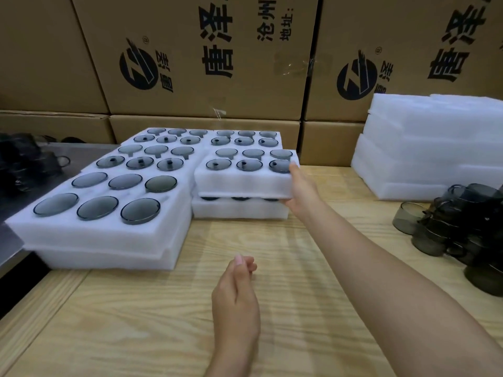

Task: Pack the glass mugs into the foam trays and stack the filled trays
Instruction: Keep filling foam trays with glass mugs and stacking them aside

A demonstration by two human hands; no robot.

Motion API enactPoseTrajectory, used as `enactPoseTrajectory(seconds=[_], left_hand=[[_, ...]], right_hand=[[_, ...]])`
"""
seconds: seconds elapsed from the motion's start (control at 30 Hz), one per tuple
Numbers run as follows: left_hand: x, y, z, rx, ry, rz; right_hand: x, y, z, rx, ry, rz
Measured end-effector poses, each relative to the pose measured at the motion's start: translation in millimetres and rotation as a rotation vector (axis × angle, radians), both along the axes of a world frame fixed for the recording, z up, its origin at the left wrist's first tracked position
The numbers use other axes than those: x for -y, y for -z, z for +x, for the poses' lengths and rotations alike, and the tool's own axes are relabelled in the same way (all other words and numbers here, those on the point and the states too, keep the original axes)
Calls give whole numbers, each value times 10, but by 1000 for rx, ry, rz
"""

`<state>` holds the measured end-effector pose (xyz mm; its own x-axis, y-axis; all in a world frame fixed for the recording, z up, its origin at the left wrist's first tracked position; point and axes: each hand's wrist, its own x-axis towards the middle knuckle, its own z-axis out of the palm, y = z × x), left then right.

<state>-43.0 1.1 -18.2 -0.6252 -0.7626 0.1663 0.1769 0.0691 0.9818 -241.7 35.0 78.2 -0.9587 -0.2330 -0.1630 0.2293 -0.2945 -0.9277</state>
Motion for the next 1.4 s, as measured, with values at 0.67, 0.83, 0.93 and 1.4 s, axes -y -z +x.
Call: enactPoseTrajectory(seconds=[0.67, 0.83, 0.93, 1.4], left_hand=[[-7, -39, 53, 52, 43, -29], [8, -29, 49, 90, 32, -98], [9, -47, 59, 109, 45, -129], [4, -65, 56, 166, 34, -207]], right_hand=[[-49, 236, -7, -489, -17, 620], [-536, -170, -159, -656, 255, 862], [-1053, -514, -427, -775, 525, 1112], [-2152, -1081, -1337, -580, 433, 1565]])
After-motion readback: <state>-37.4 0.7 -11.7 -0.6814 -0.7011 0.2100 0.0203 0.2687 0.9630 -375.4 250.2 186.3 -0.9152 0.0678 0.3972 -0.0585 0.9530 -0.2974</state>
